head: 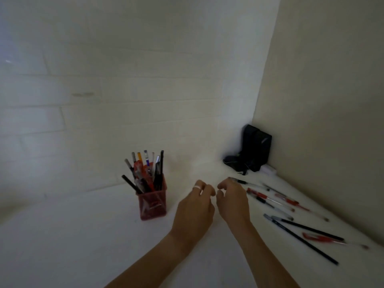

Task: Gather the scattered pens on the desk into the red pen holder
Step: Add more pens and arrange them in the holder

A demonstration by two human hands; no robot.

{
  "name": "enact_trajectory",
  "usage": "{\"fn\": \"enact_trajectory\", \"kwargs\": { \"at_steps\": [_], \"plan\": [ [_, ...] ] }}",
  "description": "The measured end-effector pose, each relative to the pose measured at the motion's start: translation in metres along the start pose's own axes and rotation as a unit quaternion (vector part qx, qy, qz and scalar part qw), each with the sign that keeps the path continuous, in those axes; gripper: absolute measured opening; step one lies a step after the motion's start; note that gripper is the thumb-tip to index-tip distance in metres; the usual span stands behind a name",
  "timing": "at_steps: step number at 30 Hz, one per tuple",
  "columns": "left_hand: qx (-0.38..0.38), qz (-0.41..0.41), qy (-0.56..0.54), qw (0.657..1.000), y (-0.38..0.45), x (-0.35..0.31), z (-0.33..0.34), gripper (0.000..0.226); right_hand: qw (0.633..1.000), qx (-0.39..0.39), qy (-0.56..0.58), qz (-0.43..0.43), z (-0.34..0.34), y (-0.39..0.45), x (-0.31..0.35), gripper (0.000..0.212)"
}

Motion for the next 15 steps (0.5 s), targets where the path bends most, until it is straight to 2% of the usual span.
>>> {"fn": "enact_trajectory", "kwargs": {
  "at_steps": [6,9,11,15],
  "plan": [
    [0.07,0.038,-0.051,0.995,0.006,-0.033,0.055,0.028,0.98,-0.113,-0.144,0.08,-0.052,-0.003,-0.083,0.043],
    [0.086,0.072,-0.066,0.991,0.012,-0.05,0.079,0.036,0.97,-0.083,-0.185,0.133,-0.076,-0.006,-0.119,0.053],
    [0.102,0.093,-0.069,0.988,0.015,-0.061,0.098,0.05,0.963,-0.077,-0.211,0.15,-0.09,-0.013,-0.143,0.058],
    [0.133,0.13,-0.078,0.979,0.019,-0.088,0.13,0.07,0.964,-0.067,-0.206,0.156,-0.1,-0.028,-0.18,0.055]
  ]
}}
Point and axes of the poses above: each hand's wrist, its own y-axis towards the middle knuckle, its own z-axis out of the palm, x = y × z, the point moved 5 cm from there along y, towards the middle knuckle, and after that the axes turned 4 degrees about x, right-handed, at the moved point
